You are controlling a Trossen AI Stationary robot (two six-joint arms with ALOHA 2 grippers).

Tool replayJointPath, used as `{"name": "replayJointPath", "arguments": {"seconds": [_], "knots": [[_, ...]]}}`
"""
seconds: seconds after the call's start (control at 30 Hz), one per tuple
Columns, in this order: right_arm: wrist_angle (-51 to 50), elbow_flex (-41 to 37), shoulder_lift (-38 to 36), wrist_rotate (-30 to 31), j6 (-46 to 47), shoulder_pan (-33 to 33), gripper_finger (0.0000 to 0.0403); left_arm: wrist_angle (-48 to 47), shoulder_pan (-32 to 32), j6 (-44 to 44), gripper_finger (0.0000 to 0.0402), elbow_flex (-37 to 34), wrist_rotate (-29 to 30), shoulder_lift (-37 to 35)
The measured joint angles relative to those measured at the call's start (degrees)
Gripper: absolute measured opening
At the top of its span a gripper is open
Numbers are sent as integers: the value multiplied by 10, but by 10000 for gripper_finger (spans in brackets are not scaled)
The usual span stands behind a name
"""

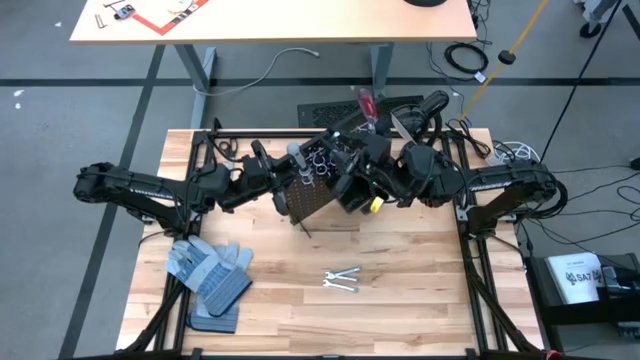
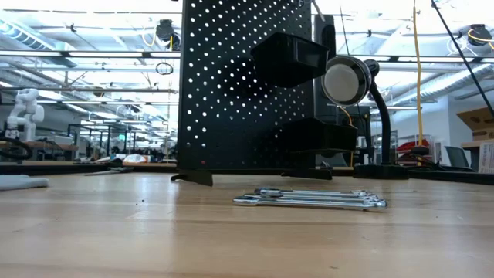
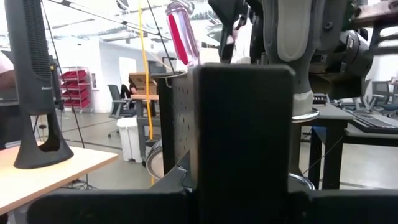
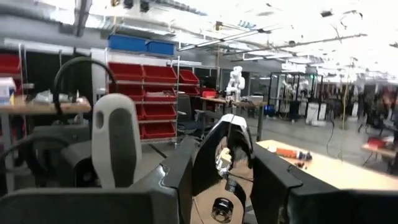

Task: Hang tools onto peg board
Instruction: Unhang the black pliers from the black peg board

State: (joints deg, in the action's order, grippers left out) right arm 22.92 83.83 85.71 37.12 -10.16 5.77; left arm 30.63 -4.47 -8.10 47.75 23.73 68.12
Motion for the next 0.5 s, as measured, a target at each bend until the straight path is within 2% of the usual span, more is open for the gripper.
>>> {"name": "replayJointPath", "arguments": {"seconds": [0.1,0.2,0.37,0.5], "knots": [[-2,0,0,8,92,-11,108,-1,0,1,46,0,4,0],[12,0,3,20,140,-12,108,-2,0,1,46,0,6,0],[29,0,5,25,176,-12,108,-2,0,1,46,0,6,0],[28,0,4,23,159,-12,108,-3,0,1,46,0,6,0]]}}
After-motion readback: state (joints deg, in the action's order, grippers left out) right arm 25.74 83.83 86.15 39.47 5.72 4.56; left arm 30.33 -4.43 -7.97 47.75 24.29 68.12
